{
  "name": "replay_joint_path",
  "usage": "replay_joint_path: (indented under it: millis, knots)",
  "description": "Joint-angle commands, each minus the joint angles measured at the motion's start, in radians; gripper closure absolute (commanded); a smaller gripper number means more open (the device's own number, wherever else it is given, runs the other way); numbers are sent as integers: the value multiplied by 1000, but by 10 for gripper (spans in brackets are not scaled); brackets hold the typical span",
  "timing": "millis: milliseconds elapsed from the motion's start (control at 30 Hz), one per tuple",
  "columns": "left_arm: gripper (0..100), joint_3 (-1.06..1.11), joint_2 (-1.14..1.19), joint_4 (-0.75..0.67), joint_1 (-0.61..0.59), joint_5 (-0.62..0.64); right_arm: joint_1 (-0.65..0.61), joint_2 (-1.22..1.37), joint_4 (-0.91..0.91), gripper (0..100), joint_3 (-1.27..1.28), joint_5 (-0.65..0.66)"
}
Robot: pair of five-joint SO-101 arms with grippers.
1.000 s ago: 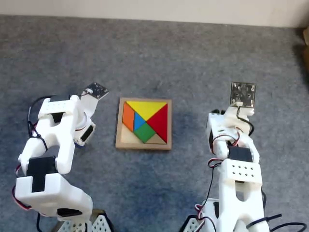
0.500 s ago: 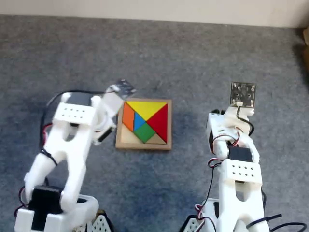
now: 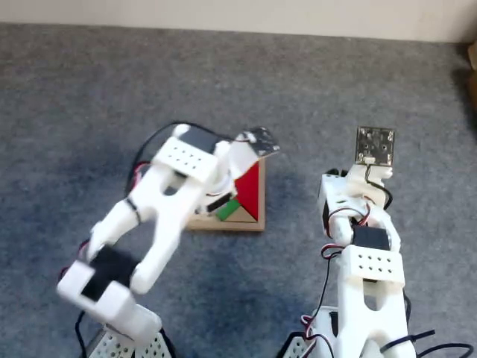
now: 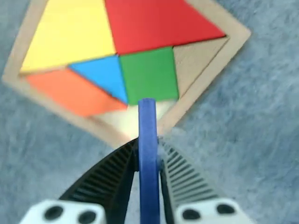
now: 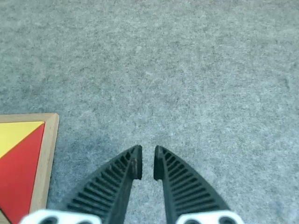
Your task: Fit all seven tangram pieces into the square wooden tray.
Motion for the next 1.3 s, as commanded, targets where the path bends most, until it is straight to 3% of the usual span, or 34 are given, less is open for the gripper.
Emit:
replay_joint_path:
  millis: [0, 267, 467, 900, 1133, 1267]
  knots:
    - [995, -128, 71, 48, 42, 5, -13, -28, -25, 943, -2, -3]
    - [842, -286, 222, 86, -1, 3, -13, -28, -25, 943, -2, -3]
    - [838, -381, 269, 121, -73, -52, -13, -28, -25, 943, -2, -3]
    - [842, -633, 257, 295, -236, -48, -13, -28, -25, 943, -2, -3]
    - [843, -533, 70, 293, -306, -43, -18, -28, -25, 943, -2, -3]
    - [843, -381, -110, 253, -355, 38, -54, -28, -21, 943, -1, -3]
